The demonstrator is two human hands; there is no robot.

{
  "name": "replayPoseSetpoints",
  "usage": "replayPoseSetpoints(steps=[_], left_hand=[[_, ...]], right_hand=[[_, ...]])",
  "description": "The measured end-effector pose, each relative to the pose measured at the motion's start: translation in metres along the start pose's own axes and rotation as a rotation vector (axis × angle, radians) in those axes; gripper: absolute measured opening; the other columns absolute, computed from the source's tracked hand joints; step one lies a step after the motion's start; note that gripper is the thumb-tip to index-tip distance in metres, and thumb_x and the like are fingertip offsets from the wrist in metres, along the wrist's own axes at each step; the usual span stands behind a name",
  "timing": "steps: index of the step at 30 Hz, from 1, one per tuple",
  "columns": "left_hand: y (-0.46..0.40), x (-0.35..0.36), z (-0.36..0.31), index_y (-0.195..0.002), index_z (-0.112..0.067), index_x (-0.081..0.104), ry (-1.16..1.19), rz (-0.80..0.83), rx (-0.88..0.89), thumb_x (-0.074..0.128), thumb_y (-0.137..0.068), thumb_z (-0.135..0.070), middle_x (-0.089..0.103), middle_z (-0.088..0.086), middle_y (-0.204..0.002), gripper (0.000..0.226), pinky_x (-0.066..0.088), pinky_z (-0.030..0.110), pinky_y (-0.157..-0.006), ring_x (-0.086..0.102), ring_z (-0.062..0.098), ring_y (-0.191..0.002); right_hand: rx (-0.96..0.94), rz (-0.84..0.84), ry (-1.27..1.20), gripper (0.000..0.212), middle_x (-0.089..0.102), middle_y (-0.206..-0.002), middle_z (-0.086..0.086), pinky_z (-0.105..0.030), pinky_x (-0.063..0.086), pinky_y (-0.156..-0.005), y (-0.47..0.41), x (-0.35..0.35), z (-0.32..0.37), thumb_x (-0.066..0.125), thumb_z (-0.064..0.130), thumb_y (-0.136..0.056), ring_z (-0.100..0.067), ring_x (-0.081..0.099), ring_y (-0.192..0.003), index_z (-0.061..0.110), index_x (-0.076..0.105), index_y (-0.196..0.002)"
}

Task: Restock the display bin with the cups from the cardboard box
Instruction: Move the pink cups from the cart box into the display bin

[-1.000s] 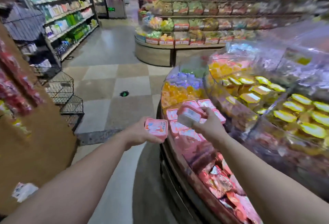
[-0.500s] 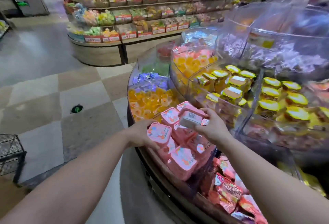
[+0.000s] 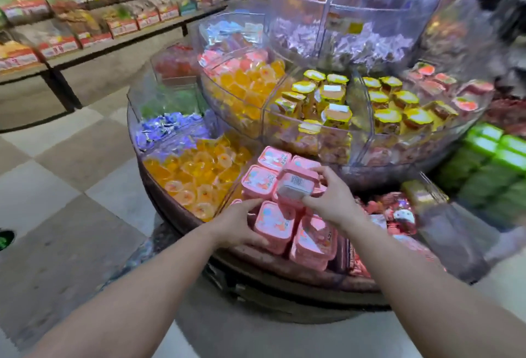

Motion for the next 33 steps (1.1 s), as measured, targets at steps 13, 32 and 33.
replayPoseSetpoints(steps=[13, 32, 33], left_hand=[[0.003, -0.036, -0.017, -0.108, -0.005, 0.064, 0.883, 0.028, -0.231, 0.06, -0.09, -0.024, 0.064, 0.008, -0.075, 0.027, 0.053, 0.035, -0.067, 0.061, 0.023, -0.063], [0.031, -0.067, 0.022, -0.114, -0.018, 0.057, 0.803, -0.151, -0.213, 0.064, -0.09, -0.014, 0.067, 0.007, -0.098, 0.026, 0.051, 0.038, -0.073, 0.063, 0.021, -0.08], [0.033, -0.07, 0.023, -0.109, -0.021, 0.061, 0.767, -0.132, -0.219, 0.063, -0.091, -0.016, 0.067, 0.003, -0.093, 0.018, 0.049, 0.035, -0.07, 0.062, 0.017, -0.077]], right_hand=[[-0.236, -0.01, 0.12, 0.067, 0.04, -0.138, 0.001, -0.036, 0.048, -0.098, 0.035, 0.044, 0.048, 0.066, -0.001, -0.07, 0.002, 0.043, -0.117, 0.026, 0.051, -0.129], [0.036, 0.144, 0.003, 0.068, 0.057, -0.106, 0.006, -0.016, 0.044, -0.065, 0.034, 0.092, 0.063, 0.082, 0.04, -0.072, -0.004, 0.058, -0.081, 0.02, 0.046, -0.126], [0.087, 0.212, -0.058, 0.063, 0.059, -0.103, 0.005, -0.019, 0.047, -0.065, 0.033, 0.097, 0.061, 0.078, 0.042, -0.076, -0.007, 0.06, -0.08, 0.021, 0.048, -0.127]])
Point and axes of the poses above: each hand's wrist, its own y-axis away from the middle knuckle, its own x-axis out of the palm, z = x × y, the point moved 8 cm from there along -y, towards the middle knuckle
